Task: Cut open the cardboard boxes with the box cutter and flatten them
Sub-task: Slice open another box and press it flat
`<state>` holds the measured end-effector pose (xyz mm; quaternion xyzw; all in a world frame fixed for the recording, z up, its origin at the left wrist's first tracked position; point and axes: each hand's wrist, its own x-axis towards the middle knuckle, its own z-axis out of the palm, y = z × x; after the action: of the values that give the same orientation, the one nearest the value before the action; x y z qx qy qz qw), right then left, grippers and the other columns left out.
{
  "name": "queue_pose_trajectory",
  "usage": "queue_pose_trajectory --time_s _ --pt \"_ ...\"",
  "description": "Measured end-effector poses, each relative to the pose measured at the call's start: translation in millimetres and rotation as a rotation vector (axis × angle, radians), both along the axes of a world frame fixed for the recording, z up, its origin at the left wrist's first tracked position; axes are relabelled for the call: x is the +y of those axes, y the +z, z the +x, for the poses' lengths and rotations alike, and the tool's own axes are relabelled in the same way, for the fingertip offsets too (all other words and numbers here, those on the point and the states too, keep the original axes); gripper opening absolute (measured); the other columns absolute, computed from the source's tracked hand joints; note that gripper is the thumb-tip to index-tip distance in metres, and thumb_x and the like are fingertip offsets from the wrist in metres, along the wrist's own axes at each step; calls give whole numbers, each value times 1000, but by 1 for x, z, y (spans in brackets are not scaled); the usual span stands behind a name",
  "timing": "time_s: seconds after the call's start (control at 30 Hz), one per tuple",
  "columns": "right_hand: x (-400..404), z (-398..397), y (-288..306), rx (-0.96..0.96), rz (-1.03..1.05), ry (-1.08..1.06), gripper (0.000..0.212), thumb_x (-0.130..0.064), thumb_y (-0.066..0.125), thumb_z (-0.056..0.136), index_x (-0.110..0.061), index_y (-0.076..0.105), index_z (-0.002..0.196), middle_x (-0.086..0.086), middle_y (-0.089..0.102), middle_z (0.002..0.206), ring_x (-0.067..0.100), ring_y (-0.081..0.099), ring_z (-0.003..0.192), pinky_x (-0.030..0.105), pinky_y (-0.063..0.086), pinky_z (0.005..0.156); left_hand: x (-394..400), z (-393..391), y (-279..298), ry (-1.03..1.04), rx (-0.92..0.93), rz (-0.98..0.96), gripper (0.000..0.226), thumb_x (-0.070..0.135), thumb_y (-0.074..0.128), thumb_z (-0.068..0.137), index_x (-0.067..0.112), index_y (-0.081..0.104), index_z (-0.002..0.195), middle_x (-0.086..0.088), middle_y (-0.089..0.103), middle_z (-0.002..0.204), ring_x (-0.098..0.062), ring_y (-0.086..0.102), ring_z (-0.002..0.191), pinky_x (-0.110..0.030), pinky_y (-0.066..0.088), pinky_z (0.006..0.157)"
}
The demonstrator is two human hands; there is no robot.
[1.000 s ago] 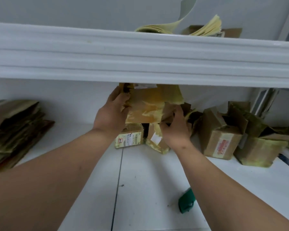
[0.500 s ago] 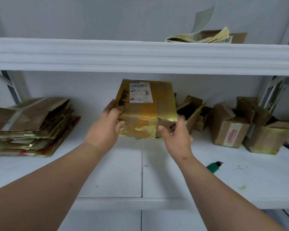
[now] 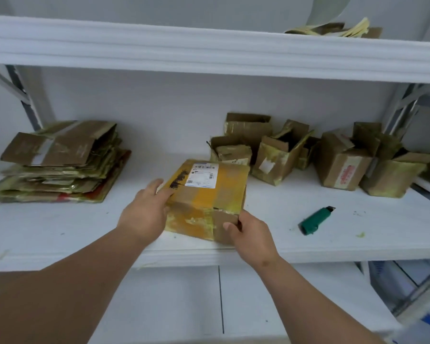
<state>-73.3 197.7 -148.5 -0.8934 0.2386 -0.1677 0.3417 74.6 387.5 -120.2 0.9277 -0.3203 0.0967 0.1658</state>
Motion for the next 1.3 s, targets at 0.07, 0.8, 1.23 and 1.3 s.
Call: queue_pose_trajectory --time_s 0.07,0.8,1.23,1.3 --pt "1 -4 -4 21 22 8 21 -33 55 97 -12 59 94 1 66 86 25 60 84 33 49 72 0 -3 1 21 -40 15 47 21 44 98 30 44 144 0 28 154 -27 31 133 -45 45 100" --pt "-78 8 8 -265 546 -119 39 -32 56 96 -22 44 132 -6 57 118 15 56 107 29 39 91 -107 -43 24 -276 156 -38 36 12 66 86 29 71 117 11 59 122 -12 49 120 -27 37 105" --pt "-146 -4 -12 -6 35 -145 41 -17 43 99 -22 54 138 4 50 142 27 43 129 36 36 105 -158 -45 21 -178 10 235 56 58 45 94 43 33 147 12 26 156 -17 17 141 -38 19 115" --pt "-163 -16 -21 109 -151 -240 42 -23 47 96 -24 53 137 5 44 142 29 38 127 38 32 104 -164 -46 17 -163 26 295 62 64 40 92 46 23 149 15 17 160 -17 13 147 -45 12 118"
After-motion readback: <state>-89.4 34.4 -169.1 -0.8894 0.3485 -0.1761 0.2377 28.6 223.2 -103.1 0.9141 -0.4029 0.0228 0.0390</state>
